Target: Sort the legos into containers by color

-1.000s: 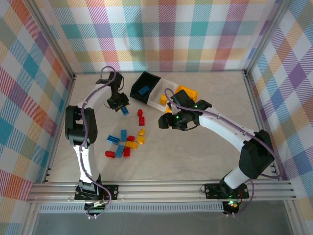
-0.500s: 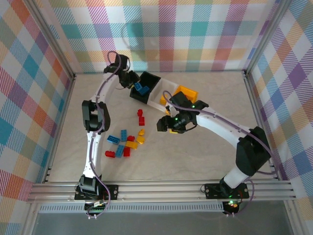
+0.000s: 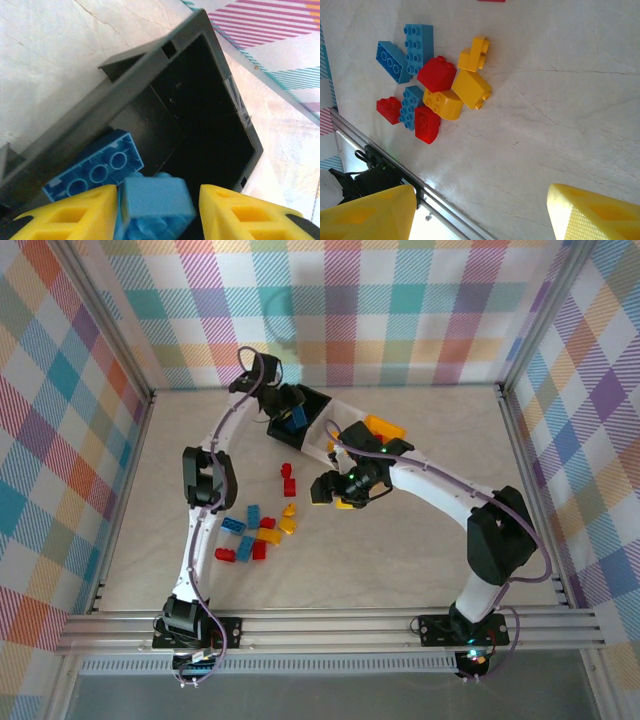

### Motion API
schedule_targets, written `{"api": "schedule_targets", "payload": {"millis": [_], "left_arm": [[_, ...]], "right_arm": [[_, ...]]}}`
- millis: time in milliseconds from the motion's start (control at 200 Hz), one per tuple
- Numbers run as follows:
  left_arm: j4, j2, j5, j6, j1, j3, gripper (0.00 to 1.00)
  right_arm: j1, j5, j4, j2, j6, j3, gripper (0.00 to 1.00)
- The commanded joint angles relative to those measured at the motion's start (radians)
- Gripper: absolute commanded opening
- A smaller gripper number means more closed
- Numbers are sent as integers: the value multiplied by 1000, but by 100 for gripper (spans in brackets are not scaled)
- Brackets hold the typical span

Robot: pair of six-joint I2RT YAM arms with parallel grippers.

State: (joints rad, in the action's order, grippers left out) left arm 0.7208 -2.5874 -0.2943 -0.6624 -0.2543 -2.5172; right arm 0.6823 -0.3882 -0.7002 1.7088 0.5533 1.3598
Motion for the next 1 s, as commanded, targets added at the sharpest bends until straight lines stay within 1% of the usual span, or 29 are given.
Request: {"api": "schedule_targets", "payload": {"millis": [0,205,300,440,535,620,805,875,995], "left_arm": [[-19,-30,9,0,-14,-24,48],[-12,-37,4,-7,-17,-25,50],[-4,-15,-3,-1,-19,-25,53],[65,69,-8,54,-22,-20,58],[148,151,27,111,-21,11,62],[173,279,57,135,-15,126,65],[187,587,149,140,18,483,84],[192,698,180,150,33,620,89],[195,886,191,137,63,840,92]], "right_arm": [[-3,-21,-22,-6,-16,21,70],[-3,-12,-29,-25,-16,26,70],[-3,-6,-27,-32,-16,21,70],[2,1,-29,-7,-27,31,70],[15,30,-59,37,-57,75,70],[29,56,-78,89,-84,129,69],[58,132,-148,249,-101,308,68],[73,157,-163,308,-105,379,68],[101,217,-219,432,-124,526,69]]}}
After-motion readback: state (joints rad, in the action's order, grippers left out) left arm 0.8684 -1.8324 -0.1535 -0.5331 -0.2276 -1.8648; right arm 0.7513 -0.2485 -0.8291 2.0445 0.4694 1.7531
